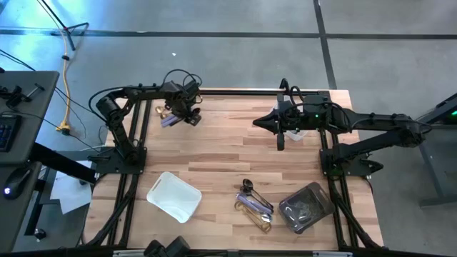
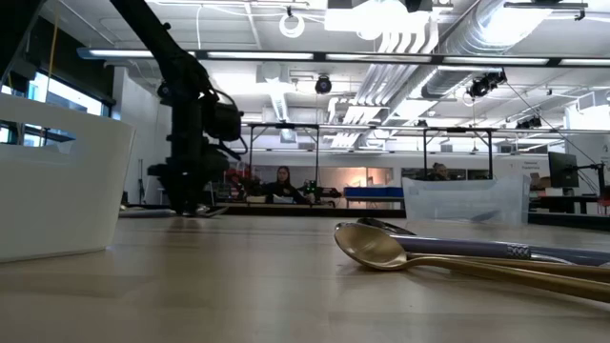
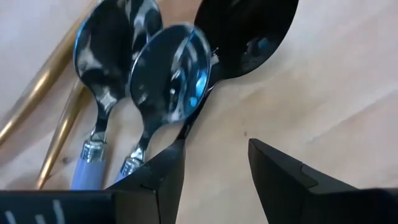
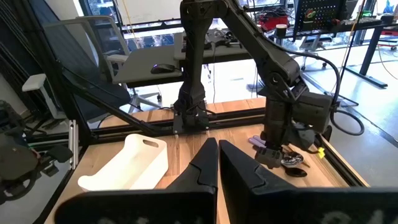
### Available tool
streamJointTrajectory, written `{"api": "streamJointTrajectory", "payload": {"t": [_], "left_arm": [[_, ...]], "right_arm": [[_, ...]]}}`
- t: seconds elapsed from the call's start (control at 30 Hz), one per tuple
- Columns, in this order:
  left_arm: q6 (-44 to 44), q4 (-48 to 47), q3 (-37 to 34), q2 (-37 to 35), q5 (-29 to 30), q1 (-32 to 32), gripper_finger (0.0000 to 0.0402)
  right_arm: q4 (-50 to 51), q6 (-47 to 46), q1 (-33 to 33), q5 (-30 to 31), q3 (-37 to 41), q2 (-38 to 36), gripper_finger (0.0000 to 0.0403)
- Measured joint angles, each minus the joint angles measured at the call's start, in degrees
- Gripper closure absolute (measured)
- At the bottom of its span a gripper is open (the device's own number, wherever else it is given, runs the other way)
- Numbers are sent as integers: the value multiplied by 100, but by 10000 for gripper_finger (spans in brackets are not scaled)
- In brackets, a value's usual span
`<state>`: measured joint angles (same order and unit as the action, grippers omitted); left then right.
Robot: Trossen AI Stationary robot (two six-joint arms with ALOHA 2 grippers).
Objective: Sort silverware by color (type)
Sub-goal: Put the black spoon into the transparent bin
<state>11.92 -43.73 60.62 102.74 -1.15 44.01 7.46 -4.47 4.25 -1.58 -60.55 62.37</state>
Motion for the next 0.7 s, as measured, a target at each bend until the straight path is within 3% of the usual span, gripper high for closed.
{"api": "streamJointTrajectory", "payload": {"t": [0.7], "left_arm": [[-487,35,-7,-294,-57,64,234]], "right_arm": [[71,0,0,-2,0,0,403]]}}
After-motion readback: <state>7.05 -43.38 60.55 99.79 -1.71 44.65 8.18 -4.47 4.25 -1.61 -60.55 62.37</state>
